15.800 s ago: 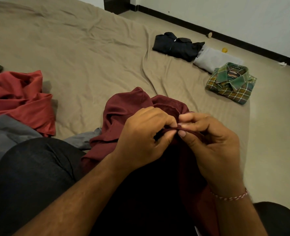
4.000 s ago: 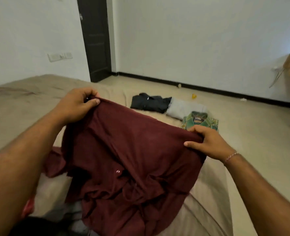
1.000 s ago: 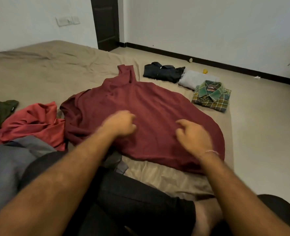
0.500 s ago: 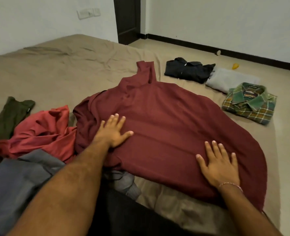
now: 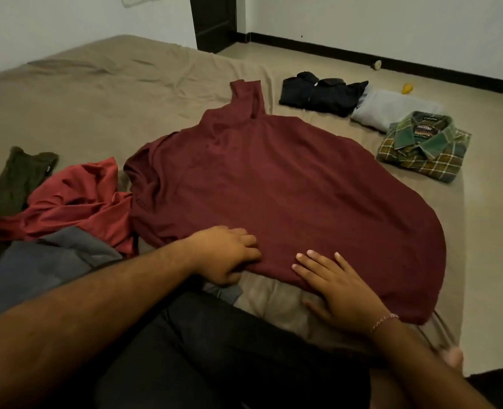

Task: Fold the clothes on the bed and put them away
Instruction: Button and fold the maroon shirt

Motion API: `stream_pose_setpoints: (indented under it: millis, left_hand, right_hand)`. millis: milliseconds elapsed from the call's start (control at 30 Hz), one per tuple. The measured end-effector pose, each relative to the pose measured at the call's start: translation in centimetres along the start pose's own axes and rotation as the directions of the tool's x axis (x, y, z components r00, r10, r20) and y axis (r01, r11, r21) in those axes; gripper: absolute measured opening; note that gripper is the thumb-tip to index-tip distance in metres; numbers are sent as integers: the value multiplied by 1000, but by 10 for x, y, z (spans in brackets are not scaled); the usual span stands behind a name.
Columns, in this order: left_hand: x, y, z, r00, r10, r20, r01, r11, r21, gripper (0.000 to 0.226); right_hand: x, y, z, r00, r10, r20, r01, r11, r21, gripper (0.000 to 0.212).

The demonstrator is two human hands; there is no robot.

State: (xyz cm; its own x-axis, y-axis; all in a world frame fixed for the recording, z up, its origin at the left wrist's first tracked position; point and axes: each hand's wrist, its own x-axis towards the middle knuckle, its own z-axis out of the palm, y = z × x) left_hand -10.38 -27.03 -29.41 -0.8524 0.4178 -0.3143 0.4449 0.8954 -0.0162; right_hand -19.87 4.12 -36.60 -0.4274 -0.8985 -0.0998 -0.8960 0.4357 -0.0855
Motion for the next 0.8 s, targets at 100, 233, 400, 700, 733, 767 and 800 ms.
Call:
stream_pose_setpoints:
  millis: [100, 233, 400, 700, 733, 767, 800]
  left_hand:
    - [-7, -12, -9, 965, -262, -3, 262, 965, 27, 41]
    - [-35, -49, -25, 847, -527, 75, 532, 839, -110, 22]
    - [-87, -106, -21, 709, -704, 47, 700, 693, -169, 24]
    - [-69, -168, -45, 513, -765, -391, 767, 612, -191, 29]
    - [-59, -177, -52, 520, -767, -374, 767, 613, -191, 30]
    - [-44, -188, -59, 526, -772, -357, 762, 614, -205, 32]
    - [-31, -196, -64, 525, -782, -336, 766, 606, -214, 33]
  right_hand:
    - [-2, 2, -7, 993, 118, 17, -118, 993, 16, 69]
    - [-23, 23, -20, 952, 293, 84, -291, 956, -33, 83]
    - [-48, 67, -44, 862, 506, -33, -473, 826, 306, 70]
    - [-7, 136, -110, 714, 693, -105, -488, 599, 635, 39]
    - [3, 145, -112, 695, 713, -98, -501, 577, 645, 36]
    - [15, 157, -113, 665, 741, -87, -529, 551, 646, 32]
    - [25, 165, -113, 639, 768, -55, -557, 510, 656, 28]
